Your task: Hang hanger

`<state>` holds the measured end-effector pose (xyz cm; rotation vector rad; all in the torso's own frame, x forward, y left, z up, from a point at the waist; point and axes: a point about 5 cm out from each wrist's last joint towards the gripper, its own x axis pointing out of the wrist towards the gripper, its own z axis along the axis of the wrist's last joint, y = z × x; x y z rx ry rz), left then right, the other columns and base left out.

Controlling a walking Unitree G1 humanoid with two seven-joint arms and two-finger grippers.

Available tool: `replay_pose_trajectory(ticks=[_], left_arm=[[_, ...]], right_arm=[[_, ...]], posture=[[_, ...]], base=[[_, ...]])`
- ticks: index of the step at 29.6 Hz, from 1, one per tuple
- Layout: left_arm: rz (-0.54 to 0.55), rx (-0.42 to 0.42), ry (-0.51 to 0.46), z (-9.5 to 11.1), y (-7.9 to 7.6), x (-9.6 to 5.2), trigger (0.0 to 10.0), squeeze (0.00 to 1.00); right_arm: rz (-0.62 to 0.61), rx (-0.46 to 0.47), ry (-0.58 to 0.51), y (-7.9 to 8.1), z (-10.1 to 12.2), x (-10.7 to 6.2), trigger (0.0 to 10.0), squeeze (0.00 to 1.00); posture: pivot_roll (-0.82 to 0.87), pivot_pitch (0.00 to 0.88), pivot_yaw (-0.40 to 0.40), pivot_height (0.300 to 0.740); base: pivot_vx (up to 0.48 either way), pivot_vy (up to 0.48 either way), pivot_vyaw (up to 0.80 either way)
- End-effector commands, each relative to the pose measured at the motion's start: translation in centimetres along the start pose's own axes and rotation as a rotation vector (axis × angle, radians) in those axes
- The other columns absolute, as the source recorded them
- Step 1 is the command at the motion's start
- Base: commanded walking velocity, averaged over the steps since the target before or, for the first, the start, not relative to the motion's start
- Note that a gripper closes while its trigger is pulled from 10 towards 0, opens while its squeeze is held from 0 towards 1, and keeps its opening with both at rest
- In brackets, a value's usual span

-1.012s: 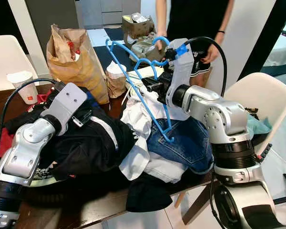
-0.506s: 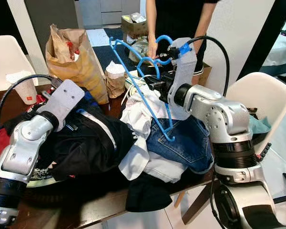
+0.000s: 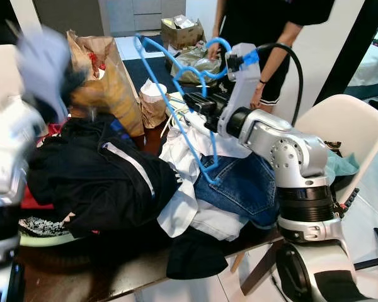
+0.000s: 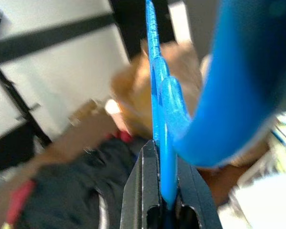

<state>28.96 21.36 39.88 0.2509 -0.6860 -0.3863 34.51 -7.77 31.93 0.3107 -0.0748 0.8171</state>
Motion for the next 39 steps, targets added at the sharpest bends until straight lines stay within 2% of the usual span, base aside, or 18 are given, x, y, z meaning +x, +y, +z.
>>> replay_pose_trajectory(ticks=[1, 2, 6, 7, 8, 9, 11, 12, 13, 14, 15, 20, 25, 32, 33, 36, 37, 39], left_arm=[[-0.055, -0.048, -0.048, 1.5, 0.2, -0.2, 0.0, 0.00], [-0.077, -0.082, -0.104, 3.0, 0.5, -0.1, 0.0, 0.00], [-0.065, -0.128, -0.036, 2.0, 0.7, -0.2, 0.4, 0.00], [-0.052, -0.103, 0.093, -0.4, 0.1, -0.4, 10.0, 0.00], [-0.069, -0.047, 0.284, -3.6, -1.0, -1.1, 10.0, 1.00], [-0.069, -0.047, 0.284, -3.6, -1.0, -1.1, 10.0, 1.00], [-0.133, 0.022, 0.579, -8.1, -3.0, -3.4, 10.0, 1.00], [-0.133, 0.022, 0.579, -8.1, -3.0, -3.4, 10.0, 1.00], [-0.131, -0.010, 0.710, -9.5, -3.6, -4.7, 10.0, 1.00], [-0.131, -0.010, 0.710, -9.5, -3.6, -4.7, 10.0, 1.00], [-0.125, -0.037, 0.786, -10.1, -3.9, -5.5, 10.0, 1.00], [-0.065, -0.054, 0.851, -10.6, -3.3, -6.1, 10.0, 1.00], [-0.044, -0.083, 0.839, -11.2, -3.1, -6.1, 10.0, 1.00], [-0.045, -0.116, 0.801, -14.3, -3.5, -6.5, 10.0, 1.00], [-0.063, -0.155, 0.787, -14.6, -3.9, -6.5, 10.0, 0.90], [-0.073, -0.183, 0.781, -14.8, -4.2, -6.4, 10.0, 0.90], [-0.085, -0.208, 0.778, -15.0, -4.4, -6.4, 10.0, 0.00], [-0.088, -0.229, 0.771, -15.3, -4.5, -6.1, 10.0, 0.00]], right_arm=[[0.045, 0.025, -0.079, 0.4, 1.3, -0.2, 10.0, 0.00], [0.057, 0.056, -0.102, 0.3, 1.4, -0.3, 10.0, 0.00], [0.042, 0.049, -0.093, 0.0, 1.2, -0.3, 10.0, 0.00], [0.022, 0.038, -0.075, -0.3, 0.9, -0.3, 10.0, 0.00], [-0.003, 0.023, -0.052, -0.6, 0.6, -0.3, 10.0, 0.00], [-0.003, 0.023, -0.052, -0.6, 0.6, -0.3, 10.0, 0.00], [-0.040, 0.007, -0.020, -1.1, 0.3, -0.4, 10.0, 0.00], [-0.040, 0.007, -0.020, -1.1, 0.3, -0.4, 10.0, 0.00], [-0.054, 0.002, -0.003, -1.3, 0.1, -0.5, 10.0, 0.00], [-0.054, 0.002, -0.003, -1.3, 0.1, -0.5, 10.0, 0.00], [-0.062, 0.000, 0.008, -1.4, 0.0, -0.5, 10.0, 0.00], [-0.066, -0.002, 0.025, -1.5, -0.2, -0.5, 10.0, 0.00], [-0.063, -0.001, 0.032, -1.4, -0.2, -0.4, 10.0, 0.00], [-0.070, -0.014, 0.029, -1.4, 0.1, -0.7, 10.0, 0.00], [-0.072, -0.015, 0.027, -1.4, 0.2, -0.7, 10.0, 0.00], [-0.072, -0.016, 0.027, -1.4, 0.2, -0.7, 10.0, 0.00], [-0.075, -0.019, 0.028, -1.4, 0.3, -0.7, 10.0, 0.00], [-0.080, -0.023, 0.028, -1.5, 0.4, -0.8, 10.0, 0.00]], posture=[[-0.03, 0.037, -0.001, 0.736], [-0.02, 0.036, 0.001, 0.736], [-0.02, 0.034, 0.004, 0.736], [-0.03, 0.034, 0.005, 0.736], [-0.03, 0.033, 0.005, 0.736], [-0.03, 0.033, 0.005, 0.736], [-0.03, 0.034, 0.005, 0.736], [-0.03, 0.034, 0.005, 0.736], [-0.03, 0.034, 0.005, 0.736], [-0.03, 0.034, 0.005, 0.736], [-0.03, 0.034, 0.005, 0.736], [-0.02, 0.032, 0.005, 0.736], [-0.03, 0.032, 0.006, 0.736], [-0.05, 0.033, 0.006, 0.736], [-0.05, 0.036, 0.005, 0.736], [-0.05, 0.036, 0.005, 0.736], [-0.07, 0.040, 0.005, 0.736], [-0.08, 0.043, 0.008, 0.736]], base=[[0.000, 0.000, 0.00], [0.000, 0.000, 0.00], [0.000, 0.000, 0.00], [0.000, 0.000, 0.00], [0.000, 0.000, 0.00], [0.000, 0.000, 0.00], [0.000, 0.000, 0.00], [0.000, 0.000, 0.00], [0.000, 0.000, 0.00], [0.000, 0.000, 0.00], [0.000, 0.000, 0.00], [0.000, 0.000, 0.00], [0.000, 0.000, 0.00], [0.000, 0.000, 0.00], [0.000, 0.000, 0.00], [0.000, 0.000, 0.00], [0.000, 0.000, 0.00], [0.000, 0.000, 0.00]])
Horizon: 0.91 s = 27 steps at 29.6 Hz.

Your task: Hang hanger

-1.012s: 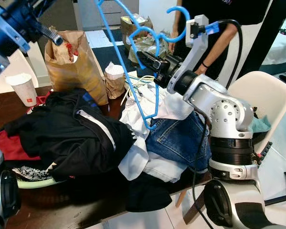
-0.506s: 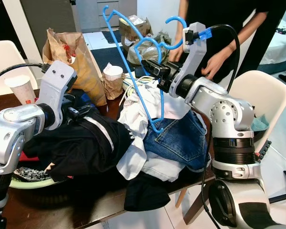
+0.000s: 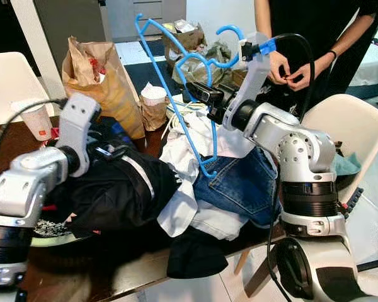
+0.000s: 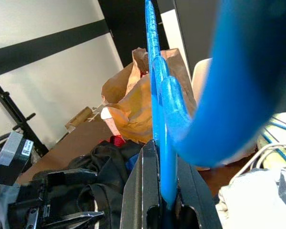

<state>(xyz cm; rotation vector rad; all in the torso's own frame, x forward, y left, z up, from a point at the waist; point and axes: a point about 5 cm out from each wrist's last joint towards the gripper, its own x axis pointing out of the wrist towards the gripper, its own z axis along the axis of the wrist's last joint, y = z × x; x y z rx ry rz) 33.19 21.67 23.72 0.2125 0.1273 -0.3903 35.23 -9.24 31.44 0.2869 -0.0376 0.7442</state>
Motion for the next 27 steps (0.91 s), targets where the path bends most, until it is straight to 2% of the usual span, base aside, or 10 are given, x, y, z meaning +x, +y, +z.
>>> replay_pose_trajectory(ticks=[1, 9, 10, 11, 12, 14, 16, 19, 27], left_arm=[[-0.021, -0.019, -0.006, -0.2, -0.2, 0.4, 10.0, 0.00], [-0.028, -0.011, 0.041, -0.9, -0.2, 1.3, 10.0, 0.00], [-0.014, -0.015, 0.075, -1.4, 0.0, 1.3, 6.4, 0.00], [-0.014, -0.015, 0.075, -1.4, 0.0, 1.3, 6.4, 0.00], [-0.006, -0.035, 0.118, -1.9, 0.2, 1.2, 0.0, 0.00], [-0.006, -0.035, 0.118, -1.9, 0.2, 1.2, 0.0, 0.00], [-0.010, -0.062, 0.183, -2.8, 0.2, 0.9, 0.0, 0.00], [-0.014, -0.075, 0.206, -3.0, 0.2, 0.7, 0.0, 0.00], [0.026, -0.026, 0.183, -1.5, 1.1, 0.4, 0.0, 0.00]], right_arm=[[-0.003, -0.010, -0.004, 0.1, 0.3, -0.2, 10.0, 0.00], [-0.028, -0.017, -0.001, -0.3, 0.5, -0.7, 10.0, 0.00], [-0.033, -0.017, 0.000, -0.3, 0.6, -0.8, 10.0, 0.00], [-0.033, -0.017, 0.000, -0.3, 0.6, -0.8, 10.0, 0.00], [-0.038, -0.017, 0.000, -0.4, 0.6, -0.8, 10.0, 0.00], [-0.038, -0.017, 0.000, -0.4, 0.6, -0.8, 10.0, 0.00], [-0.046, -0.017, 0.000, -0.6, 0.7, -0.8, 10.0, 0.00], [-0.051, -0.016, -0.001, -0.7, 0.7, -0.7, 10.0, 0.00], [-0.057, -0.009, -0.007, -0.7, 0.7, -0.6, 10.0, 0.00]], posture=[[-0.08, 0.043, 0.008, 0.736], [-0.09, 0.053, 0.010, 0.736], [-0.09, 0.055, 0.010, 0.736], [-0.09, 0.055, 0.010, 0.736], [-0.09, 0.057, 0.008, 0.736], [-0.09, 0.057, 0.008, 0.736], [-0.09, 0.059, 0.005, 0.736], [-0.09, 0.058, 0.005, 0.736], [-0.08, 0.051, 0.009, 0.736]], base=[[0.000, 0.000, 0.00], [0.000, 0.000, 0.00], [0.000, 0.000, 0.00], [0.000, 0.000, 0.00], [0.000, 0.000, 0.00], [0.000, 0.000, 0.00], [0.000, 0.000, 0.00], [0.000, 0.000, 0.00], [0.000, 0.000, 0.00]])
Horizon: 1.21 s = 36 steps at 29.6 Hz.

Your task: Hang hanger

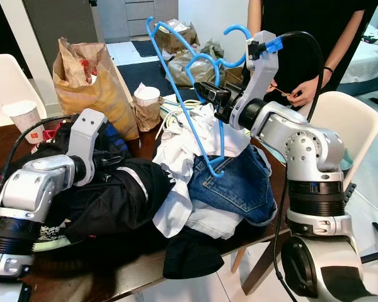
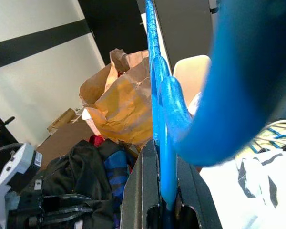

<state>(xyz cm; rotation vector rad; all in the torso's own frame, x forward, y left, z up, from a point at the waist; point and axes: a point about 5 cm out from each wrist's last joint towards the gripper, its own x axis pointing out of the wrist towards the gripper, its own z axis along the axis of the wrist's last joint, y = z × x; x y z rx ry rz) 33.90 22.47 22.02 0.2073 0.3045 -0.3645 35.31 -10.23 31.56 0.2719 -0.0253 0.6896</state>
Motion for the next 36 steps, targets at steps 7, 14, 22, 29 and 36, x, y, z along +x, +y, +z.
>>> replay_pose_trajectory(ticks=[7, 14, 22, 29, 36], left_arm=[[-0.021, 0.011, -0.233, 5.1, 0.0, -1.8, 0.0, 0.00], [-0.258, -0.034, -0.557, 8.4, -3.0, -4.6, 0.0, 0.00], [-0.439, -0.061, -0.750, 9.0, -4.9, -8.6, 2.7, 0.00], [-0.489, -0.039, -0.806, 9.6, -5.3, -10.8, 4.6, 0.00], [-0.574, -0.037, -0.868, 10.7, -6.1, -12.4, 10.0, 0.00]], right_arm=[[-0.003, 0.024, -0.038, -0.1, 0.4, 0.0, 10.0, 0.00], [0.125, 0.133, -0.110, 0.7, -0.2, 0.0, 10.0, 0.00], [0.226, 0.285, -0.167, 0.2, -2.3, -0.9, 10.0, 0.00], [0.334, 0.315, -0.217, 1.1, -1.9, -1.4, 10.0, 0.00], [0.471, 0.310, -0.256, 2.2, -1.6, -2.1, 10.0, 0.00]], posture=[[-0.07, 0.044, 0.014, 0.736], [-0.06, 0.041, 0.018, 0.736], [-0.05, 0.039, 0.022, 0.736], [-0.04, 0.037, 0.023, 0.736], [-0.03, 0.026, 0.027, 0.736]], base=[[0.000, 0.000, 0.00], [0.000, 0.000, 0.00], [0.000, 0.000, 0.00], [0.000, 0.000, 0.00], [0.000, 0.000, 0.00]])
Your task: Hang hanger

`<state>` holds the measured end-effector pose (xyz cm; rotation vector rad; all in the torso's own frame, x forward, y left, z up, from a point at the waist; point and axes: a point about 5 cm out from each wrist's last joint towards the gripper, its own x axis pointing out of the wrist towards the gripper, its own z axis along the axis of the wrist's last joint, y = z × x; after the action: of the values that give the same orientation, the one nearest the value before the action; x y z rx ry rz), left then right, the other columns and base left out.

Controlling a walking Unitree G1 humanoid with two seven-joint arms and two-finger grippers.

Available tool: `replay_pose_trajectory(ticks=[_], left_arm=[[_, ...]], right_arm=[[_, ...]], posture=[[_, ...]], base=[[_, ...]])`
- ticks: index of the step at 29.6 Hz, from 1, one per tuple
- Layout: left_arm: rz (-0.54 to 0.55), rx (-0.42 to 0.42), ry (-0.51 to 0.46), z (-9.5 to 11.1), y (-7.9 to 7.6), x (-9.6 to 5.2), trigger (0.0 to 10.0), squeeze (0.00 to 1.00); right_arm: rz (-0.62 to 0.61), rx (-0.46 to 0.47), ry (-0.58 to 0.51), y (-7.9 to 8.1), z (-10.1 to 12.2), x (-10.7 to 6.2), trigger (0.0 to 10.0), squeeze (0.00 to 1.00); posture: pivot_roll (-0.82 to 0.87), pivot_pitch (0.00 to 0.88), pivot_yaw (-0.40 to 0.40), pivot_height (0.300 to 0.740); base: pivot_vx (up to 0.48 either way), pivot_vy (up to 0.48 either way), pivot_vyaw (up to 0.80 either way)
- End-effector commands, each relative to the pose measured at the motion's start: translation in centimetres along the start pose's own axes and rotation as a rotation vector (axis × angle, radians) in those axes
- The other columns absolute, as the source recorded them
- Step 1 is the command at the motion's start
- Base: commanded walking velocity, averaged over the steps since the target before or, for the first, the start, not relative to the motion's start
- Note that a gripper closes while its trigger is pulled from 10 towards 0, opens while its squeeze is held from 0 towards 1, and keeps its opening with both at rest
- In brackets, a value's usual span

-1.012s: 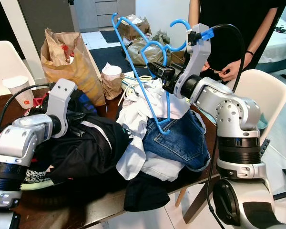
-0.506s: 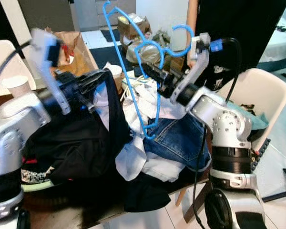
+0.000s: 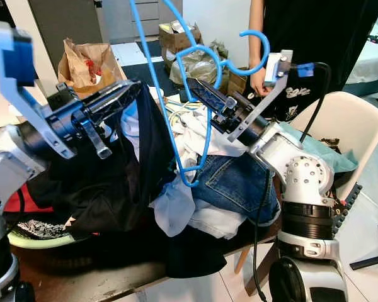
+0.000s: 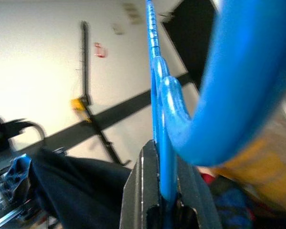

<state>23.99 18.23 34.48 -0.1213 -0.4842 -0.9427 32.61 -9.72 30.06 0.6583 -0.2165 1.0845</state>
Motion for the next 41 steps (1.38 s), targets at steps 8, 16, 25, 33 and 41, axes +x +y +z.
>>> replay_pose_trajectory(ticks=[8, 16, 25, 33, 41], left_arm=[[-0.105, -0.038, -0.046, 1.1, -1.7, 0.3, 10.0, 0.00], [-0.121, -0.072, -0.048, 0.9, -1.9, 0.7, 10.0, 0.00], [-0.065, -0.145, -0.018, -1.0, -1.8, 1.4, 10.0, 0.00], [0.008, -0.165, 0.041, -3.0, -1.0, 1.3, 10.0, 0.00], [0.605, -0.170, 0.464, -13.8, 4.6, -6.8, 10.0, 0.00]], right_arm=[[0.166, -0.001, -0.024, 1.6, 0.2, -0.8, 10.0, 0.00], [0.193, -0.015, -0.025, 1.5, 0.8, -1.6, 10.0, 0.00], [-0.042, -0.118, 0.010, -1.3, 1.3, -2.2, 10.0, 0.00], [-0.266, -0.224, 0.063, -3.8, 1.7, -3.0, 10.0, 0.00], [-0.961, -0.515, 0.463, -11.6, -0.1, -12.3, 10.0, 0.00]], posture=[[-0.03, 0.014, 0.037, 0.736], [-0.03, 0.009, 0.040, 0.736], [-0.04, 0.018, 0.043, 0.736], [-0.04, 0.022, 0.043, 0.736], [-0.04, 0.030, 0.038, 0.736]], base=[[-0.480, 0.000, 0.00], [-0.480, 0.000, 0.00], [-0.480, 0.000, 0.00], [-0.406, 0.000, 0.00], [0.000, 0.000, 0.00]])
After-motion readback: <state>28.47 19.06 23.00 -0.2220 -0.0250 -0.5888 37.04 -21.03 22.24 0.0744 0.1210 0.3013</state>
